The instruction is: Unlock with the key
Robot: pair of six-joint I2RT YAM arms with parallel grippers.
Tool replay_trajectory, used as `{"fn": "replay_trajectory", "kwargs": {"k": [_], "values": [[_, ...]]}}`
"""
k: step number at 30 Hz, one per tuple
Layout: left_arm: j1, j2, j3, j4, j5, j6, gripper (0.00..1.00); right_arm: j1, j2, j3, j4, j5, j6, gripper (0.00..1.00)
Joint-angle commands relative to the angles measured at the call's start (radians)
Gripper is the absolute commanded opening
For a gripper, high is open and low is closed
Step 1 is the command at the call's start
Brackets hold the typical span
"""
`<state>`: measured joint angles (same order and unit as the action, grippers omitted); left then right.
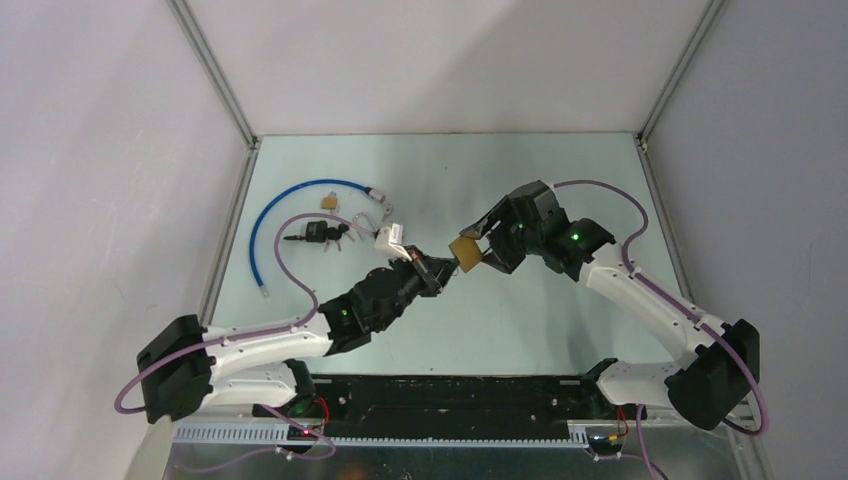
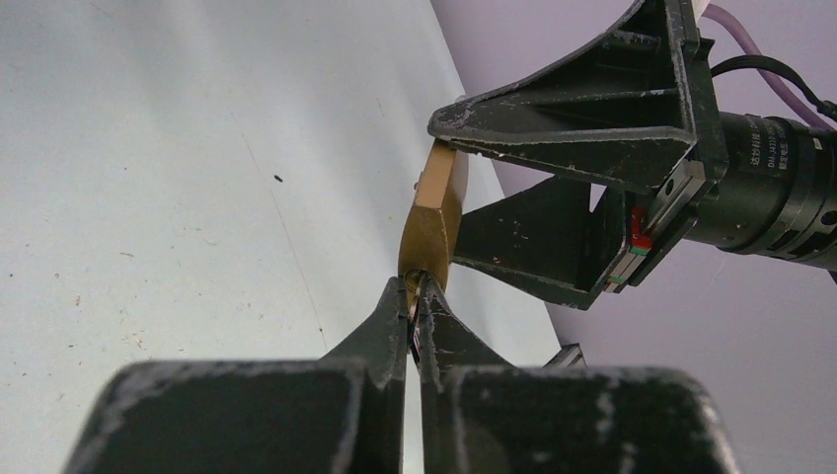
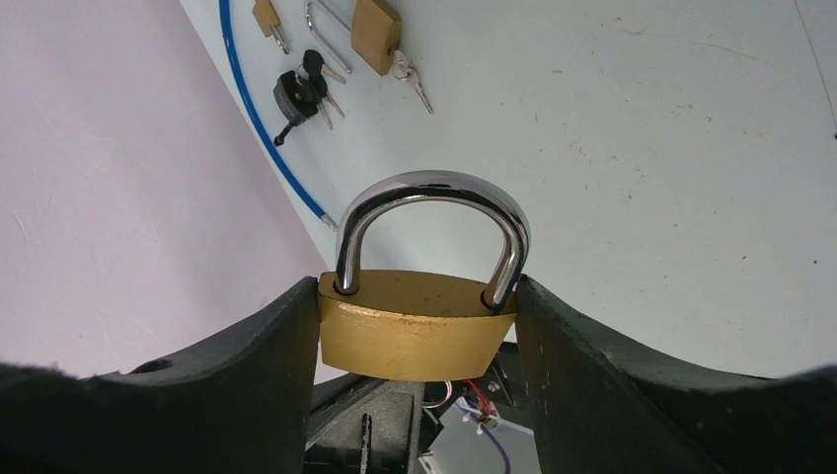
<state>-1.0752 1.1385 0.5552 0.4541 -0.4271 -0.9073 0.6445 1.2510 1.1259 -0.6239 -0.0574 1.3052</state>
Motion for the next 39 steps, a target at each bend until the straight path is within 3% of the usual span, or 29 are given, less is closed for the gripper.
{"fn": "replay_trajectory", "kwargs": {"k": [1,3,5,12,16,22,39], "values": [[-0.003,0.024,0.057,0.019,-0.040,0.020,0.00,0.059,-0.024,0.022,0.120,-0.081,0.051,0.00],[-0.003,0.034,0.070,0.019,-0.024,0.030,0.00,0.076,-0.021,0.023,0.138,-0.083,0.055,0.00],[-0.003,0.030,0.070,0.020,-0.017,0.041,0.09,0.070,-0.020,0.023,0.128,-0.079,0.051,0.00],[-0.003,-0.040,0.011,0.024,-0.012,0.034,0.53,-0.012,-0.048,0.022,0.065,-0.051,0.011,0.00],[-0.003,-0.100,-0.020,0.022,0.005,0.043,0.67,-0.038,-0.063,0.009,0.065,-0.048,0.003,0.00],[-0.003,-0.133,-0.015,-0.026,0.051,0.044,0.65,-0.062,-0.068,-0.005,0.065,-0.052,0.003,0.00],[0.008,-0.027,0.079,-0.114,0.069,0.032,0.28,-0.062,-0.071,-0.003,0.077,-0.068,-0.001,0.00]]}}
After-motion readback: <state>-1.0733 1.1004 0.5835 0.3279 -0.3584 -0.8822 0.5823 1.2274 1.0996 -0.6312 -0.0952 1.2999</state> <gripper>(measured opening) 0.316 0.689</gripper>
